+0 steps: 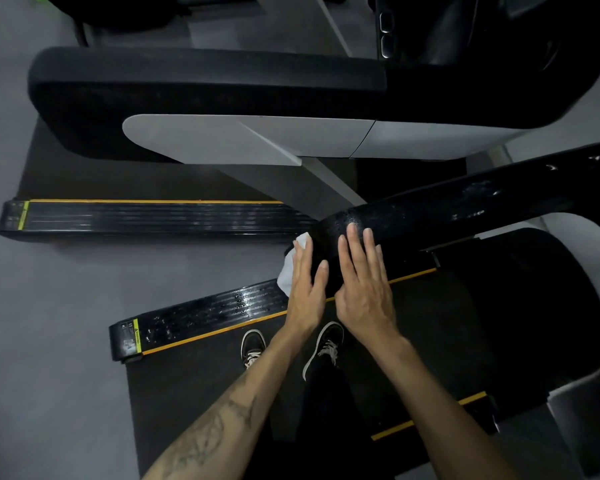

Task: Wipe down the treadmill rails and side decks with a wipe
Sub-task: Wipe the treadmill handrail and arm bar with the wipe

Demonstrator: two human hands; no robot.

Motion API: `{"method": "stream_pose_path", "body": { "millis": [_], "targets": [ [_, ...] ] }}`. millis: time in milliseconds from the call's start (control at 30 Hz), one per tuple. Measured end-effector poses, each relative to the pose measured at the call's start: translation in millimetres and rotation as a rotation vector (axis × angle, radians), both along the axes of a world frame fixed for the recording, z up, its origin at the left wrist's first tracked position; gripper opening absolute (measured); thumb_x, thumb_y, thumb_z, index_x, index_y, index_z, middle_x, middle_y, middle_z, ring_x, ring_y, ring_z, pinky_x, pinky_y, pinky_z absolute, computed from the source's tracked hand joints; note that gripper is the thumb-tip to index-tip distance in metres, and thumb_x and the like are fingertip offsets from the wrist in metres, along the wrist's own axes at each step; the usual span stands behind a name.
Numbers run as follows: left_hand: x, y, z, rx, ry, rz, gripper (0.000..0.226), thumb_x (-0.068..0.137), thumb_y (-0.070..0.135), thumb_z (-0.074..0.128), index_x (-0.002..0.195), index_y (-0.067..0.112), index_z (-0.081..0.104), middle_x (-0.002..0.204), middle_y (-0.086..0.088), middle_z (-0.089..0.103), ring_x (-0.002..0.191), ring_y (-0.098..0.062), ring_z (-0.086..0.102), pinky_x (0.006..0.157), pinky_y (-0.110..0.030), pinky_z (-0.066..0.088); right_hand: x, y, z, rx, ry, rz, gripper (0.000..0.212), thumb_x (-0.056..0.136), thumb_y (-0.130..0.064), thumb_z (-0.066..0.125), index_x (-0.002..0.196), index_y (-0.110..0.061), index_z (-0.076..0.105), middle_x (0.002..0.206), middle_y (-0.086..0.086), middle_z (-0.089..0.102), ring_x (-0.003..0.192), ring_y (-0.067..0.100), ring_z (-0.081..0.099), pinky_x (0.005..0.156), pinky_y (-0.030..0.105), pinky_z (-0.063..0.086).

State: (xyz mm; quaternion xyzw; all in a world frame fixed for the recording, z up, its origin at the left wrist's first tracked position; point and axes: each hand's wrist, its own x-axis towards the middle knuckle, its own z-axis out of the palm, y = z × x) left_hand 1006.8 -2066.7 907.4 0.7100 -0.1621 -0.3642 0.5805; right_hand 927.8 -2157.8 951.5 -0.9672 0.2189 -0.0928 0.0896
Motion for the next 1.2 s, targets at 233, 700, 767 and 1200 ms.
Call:
{"method": "stream_pose_path", "body": {
  "millis": [233, 700, 767, 1200],
  "targets": [
    [-2, 17, -32, 0.116, 0.125, -0.01, 0.07, 0.107, 0.057, 0.032, 0.164, 0.03, 0.004, 0.168, 0.019, -0.003, 0.152, 0.005, -0.004, 0.13, -0.039, 0.005, 0, 1, 1, -0.015, 0.007, 0.002, 0.089, 0.079, 0.005, 0.054, 0.161, 0.0, 0.02, 0.171, 0.017, 0.009, 0.159, 0.035, 0.002, 0.128, 0.052, 0.012],
    [13, -2, -4, 0.047, 0.101, 0.022, 0.066, 0.108, 0.051, 0.033, 0.165, 0.028, 0.007, 0.171, 0.012, 0.001, 0.155, 0.001, 0.0, 0.129, -0.032, 0.006, 1, 3, -2, -0.008, -0.02, -0.015, 0.093, 0.077, 0.009, 0.06, 0.161, 0.0, 0.021, 0.171, 0.017, 0.01, 0.159, 0.036, 0.002, 0.128, 0.053, 0.013],
    [19, 1, -12, 0.099, 0.127, 0.01, 0.071, 0.108, 0.054, 0.033, 0.165, 0.028, 0.002, 0.172, 0.009, -0.003, 0.153, 0.0, -0.002, 0.13, -0.038, 0.007, 1, 3, -1, -0.008, -0.02, -0.015, 0.094, 0.077, 0.009, 0.06, 0.161, 0.0, 0.021, 0.171, 0.017, 0.01, 0.159, 0.035, 0.002, 0.128, 0.053, 0.013],
    [-1, 0, 29, -0.13, -0.23, -0.143, 0.063, 0.11, 0.035, 0.037, 0.164, 0.016, 0.012, 0.173, 0.007, 0.001, 0.158, -0.008, -0.007, 0.128, -0.028, 0.001, -5, -12, 4, 0.004, -0.126, -0.031, 0.076, 0.086, 0.005, 0.053, 0.159, -0.003, 0.031, 0.169, 0.013, 0.024, 0.158, 0.026, 0.019, 0.125, 0.054, 0.023]
  ]
}}
